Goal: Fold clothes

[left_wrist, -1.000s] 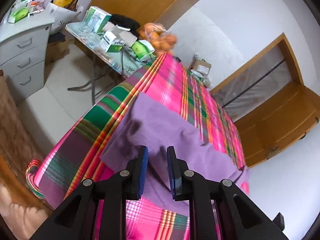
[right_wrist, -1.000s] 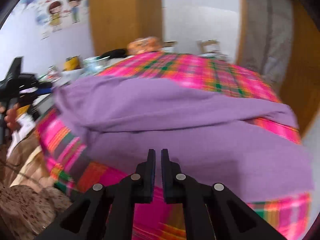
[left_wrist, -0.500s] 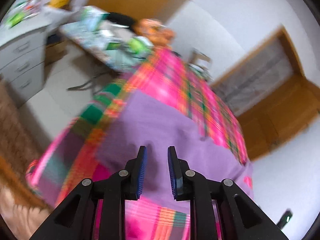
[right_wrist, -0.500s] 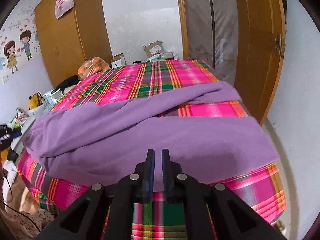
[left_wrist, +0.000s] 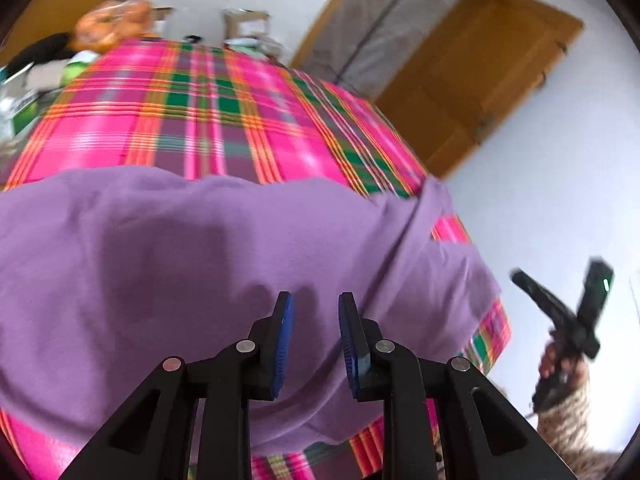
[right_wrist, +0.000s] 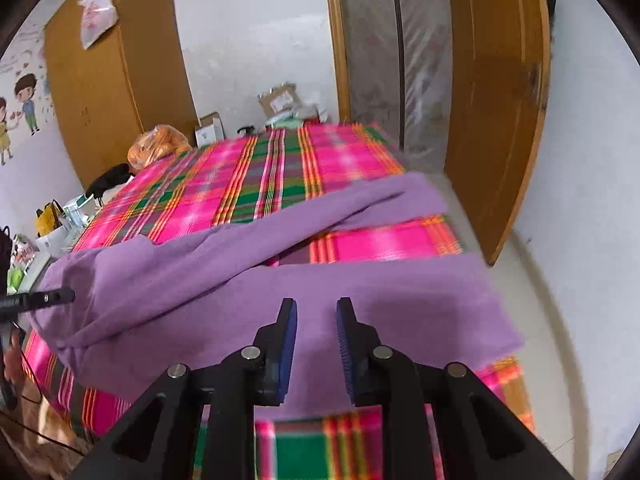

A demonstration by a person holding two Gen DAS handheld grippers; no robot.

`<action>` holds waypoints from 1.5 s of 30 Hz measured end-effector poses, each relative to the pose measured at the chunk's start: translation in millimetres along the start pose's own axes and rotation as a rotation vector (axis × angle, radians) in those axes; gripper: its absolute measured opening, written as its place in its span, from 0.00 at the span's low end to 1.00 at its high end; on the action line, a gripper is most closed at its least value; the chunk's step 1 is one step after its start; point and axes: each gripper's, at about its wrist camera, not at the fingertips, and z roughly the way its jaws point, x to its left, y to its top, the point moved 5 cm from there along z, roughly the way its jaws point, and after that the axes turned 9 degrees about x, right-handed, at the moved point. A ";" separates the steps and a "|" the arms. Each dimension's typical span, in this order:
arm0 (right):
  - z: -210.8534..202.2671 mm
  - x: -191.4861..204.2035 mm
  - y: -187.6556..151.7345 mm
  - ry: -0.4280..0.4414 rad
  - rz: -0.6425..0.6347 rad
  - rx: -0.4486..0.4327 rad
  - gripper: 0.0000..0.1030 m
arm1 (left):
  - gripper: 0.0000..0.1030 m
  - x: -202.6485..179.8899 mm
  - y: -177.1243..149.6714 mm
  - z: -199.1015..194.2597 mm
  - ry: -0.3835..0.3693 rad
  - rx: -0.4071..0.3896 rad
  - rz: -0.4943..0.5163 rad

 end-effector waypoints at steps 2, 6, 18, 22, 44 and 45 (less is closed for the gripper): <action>19.4 6.1 4.4 0.025 0.000 0.026 0.20 | 0.23 -5.3 0.2 7.4 -0.018 0.020 0.026; 46.1 17.1 16.0 0.086 0.003 0.055 0.20 | 0.23 -14.1 -2.0 17.0 -0.052 0.051 0.068; 93.9 30.9 64.8 0.173 0.025 0.088 0.40 | 0.23 -29.5 -7.8 50.7 -0.125 0.166 0.123; 103.8 40.6 78.8 0.186 0.038 0.096 0.43 | 0.23 -31.7 -10.0 54.5 -0.157 0.184 0.121; 114.3 23.8 61.0 0.034 0.158 0.112 0.05 | 0.23 -42.6 -22.6 57.7 -0.208 0.210 0.150; 111.0 21.5 59.5 0.038 0.169 0.102 0.05 | 0.23 -42.4 -22.7 58.3 -0.200 0.209 0.151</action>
